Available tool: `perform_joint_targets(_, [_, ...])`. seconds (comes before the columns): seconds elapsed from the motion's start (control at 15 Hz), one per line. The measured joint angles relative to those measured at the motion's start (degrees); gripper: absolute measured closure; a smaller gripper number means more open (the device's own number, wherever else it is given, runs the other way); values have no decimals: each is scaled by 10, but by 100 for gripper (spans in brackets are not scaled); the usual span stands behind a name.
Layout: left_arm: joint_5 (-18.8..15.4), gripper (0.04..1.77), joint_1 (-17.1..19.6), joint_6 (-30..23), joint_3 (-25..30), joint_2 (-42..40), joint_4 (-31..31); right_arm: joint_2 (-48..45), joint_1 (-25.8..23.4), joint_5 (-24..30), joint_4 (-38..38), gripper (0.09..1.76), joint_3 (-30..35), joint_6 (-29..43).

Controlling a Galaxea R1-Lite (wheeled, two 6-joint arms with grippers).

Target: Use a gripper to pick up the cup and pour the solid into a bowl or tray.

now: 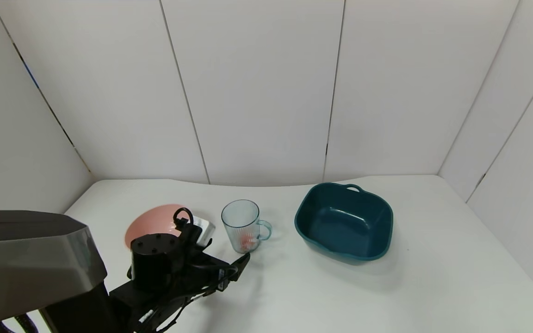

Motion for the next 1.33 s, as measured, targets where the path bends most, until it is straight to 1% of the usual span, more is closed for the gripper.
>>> perform_joint_targets(0.13, [1,9,0,0,-2,20,-36,0,0,0,0,14,0,0])
perform_joint_targets(0.4, [0,9,0,0,0,53,-89,0,0,1,2,14,-1,-1])
perform_joint_targets(0.6, [-1,9,0,-10,-2,75,-94,0,0,1,3,14,-1,-2])
perform_joint_targets(0.87, [1,9,2,-12,-18,81,-94,3,0,1,5,14,-1,-3])
perform_joint_targets(1.07, [19,9,2,-11,-40,82,-94,3,0,1,5,14,-2,-3])
perform_joint_targets(1.33, [21,9,-1,-10,-64,84,-94,3,0,1,4,14,-2,-3])
